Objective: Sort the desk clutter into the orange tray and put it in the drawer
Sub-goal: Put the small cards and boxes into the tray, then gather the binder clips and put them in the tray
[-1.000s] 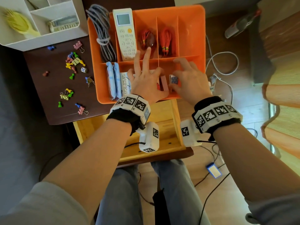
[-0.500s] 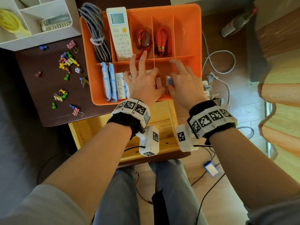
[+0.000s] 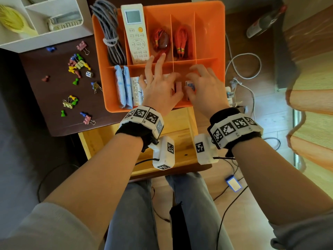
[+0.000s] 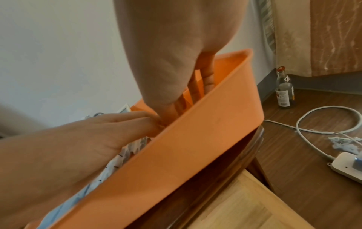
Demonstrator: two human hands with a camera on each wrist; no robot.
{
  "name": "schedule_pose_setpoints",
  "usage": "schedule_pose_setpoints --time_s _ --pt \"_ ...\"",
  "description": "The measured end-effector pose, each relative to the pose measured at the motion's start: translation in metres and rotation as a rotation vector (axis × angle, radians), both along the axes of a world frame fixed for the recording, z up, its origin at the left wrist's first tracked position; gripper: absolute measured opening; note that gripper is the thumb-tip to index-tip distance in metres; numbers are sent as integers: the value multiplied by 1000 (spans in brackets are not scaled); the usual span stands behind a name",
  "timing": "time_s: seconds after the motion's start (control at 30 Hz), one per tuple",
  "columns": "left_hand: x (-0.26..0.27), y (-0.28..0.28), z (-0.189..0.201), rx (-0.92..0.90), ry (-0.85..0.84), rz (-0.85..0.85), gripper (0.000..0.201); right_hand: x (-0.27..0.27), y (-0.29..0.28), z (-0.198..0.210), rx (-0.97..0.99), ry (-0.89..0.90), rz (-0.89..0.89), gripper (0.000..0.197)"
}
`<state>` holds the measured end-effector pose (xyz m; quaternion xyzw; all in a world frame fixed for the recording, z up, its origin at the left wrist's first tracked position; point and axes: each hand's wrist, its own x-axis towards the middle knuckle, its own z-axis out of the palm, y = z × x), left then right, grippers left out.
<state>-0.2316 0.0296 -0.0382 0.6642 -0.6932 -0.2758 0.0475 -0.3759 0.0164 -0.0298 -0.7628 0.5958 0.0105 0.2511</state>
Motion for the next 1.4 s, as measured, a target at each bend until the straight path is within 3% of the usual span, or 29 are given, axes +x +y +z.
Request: schedule_pose_setpoints --time_s 0.2,0.43,0.63,0.77,0.93,1.13,1.4 --pt "25 5 13 -90 160 46 31 15 3 11 -112 -96 -128 23" --pt "72 18 35 -144 365 229 23 67 15 28 -36 -356 -220 17" --pt "127 36 43 -157 351 345 22 123 25 34 -16 -474 -253 14" --pt "173 53 35 -133 277 528 20 159 30 33 33 -485 -252 14" --pt "220 75 14 28 174 732 19 191 37 18 59 -463 -275 15" --pt "234 96 -10 276 143 738 38 209 47 8 42 -464 -309 13" --pt "228 102 -28 254 117 735 24 213 43 2 14 -436 -279 11"
